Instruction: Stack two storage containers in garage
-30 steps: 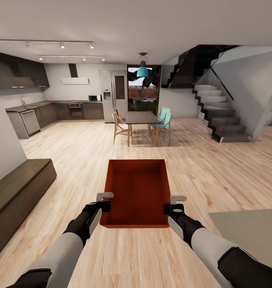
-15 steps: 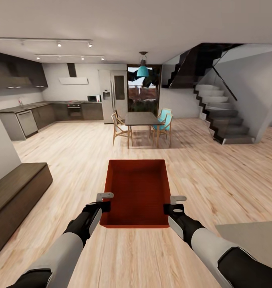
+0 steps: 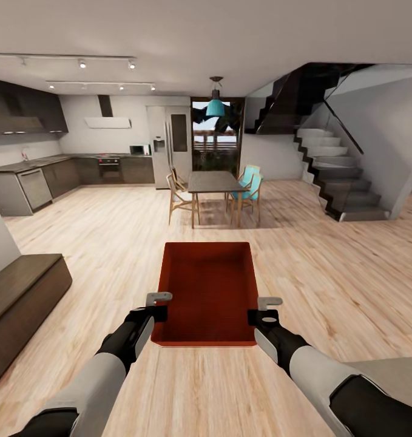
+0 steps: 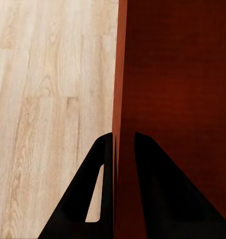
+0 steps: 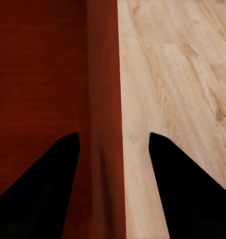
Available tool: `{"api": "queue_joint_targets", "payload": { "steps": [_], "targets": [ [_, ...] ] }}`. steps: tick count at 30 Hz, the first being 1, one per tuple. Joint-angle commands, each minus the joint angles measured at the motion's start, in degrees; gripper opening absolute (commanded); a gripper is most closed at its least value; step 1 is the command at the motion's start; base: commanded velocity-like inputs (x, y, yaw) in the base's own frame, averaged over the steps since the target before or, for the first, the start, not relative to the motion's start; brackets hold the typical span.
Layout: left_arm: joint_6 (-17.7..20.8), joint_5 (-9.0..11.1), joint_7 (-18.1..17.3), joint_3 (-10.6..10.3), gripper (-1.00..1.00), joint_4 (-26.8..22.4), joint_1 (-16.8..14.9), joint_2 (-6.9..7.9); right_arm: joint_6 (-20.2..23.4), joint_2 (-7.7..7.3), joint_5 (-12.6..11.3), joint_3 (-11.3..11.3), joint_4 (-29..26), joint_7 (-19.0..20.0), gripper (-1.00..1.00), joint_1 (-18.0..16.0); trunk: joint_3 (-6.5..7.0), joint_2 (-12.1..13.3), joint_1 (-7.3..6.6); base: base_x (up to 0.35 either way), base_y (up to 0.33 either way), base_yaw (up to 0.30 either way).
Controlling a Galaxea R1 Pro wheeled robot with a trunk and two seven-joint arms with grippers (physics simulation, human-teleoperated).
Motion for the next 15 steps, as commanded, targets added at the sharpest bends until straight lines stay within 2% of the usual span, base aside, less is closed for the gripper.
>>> {"api": "queue_joint_targets", "payload": {
  "steps": [1,11,15],
  "targets": [
    [0.3,0.7,0.1,0.8,-1.0,-0.2,-0.1,-0.27,0.3,0.0,0.2,0.1,0.0,-0.5,-1.0,0.0,-0.13,-0.1,0.07,0.322,0.0,-0.147],
    [0.3,0.7,0.1,0.8,-1.0,-0.2,-0.1,-0.27,0.3,0.0,0.3,0.1,0.0,-0.5,-1.0,0.0,-0.13,-0.1,0.07,0.322,0.0,-0.221],
    [0.4,0.7,0.1,0.8,-1.0,-0.2,-0.1,-0.27,0.3,0.0,0.4,0.1,0.0,-0.4,-1.0,0.0,-0.13,-0.1,0.07,0.322,0.0,-0.072]
  ]
}}
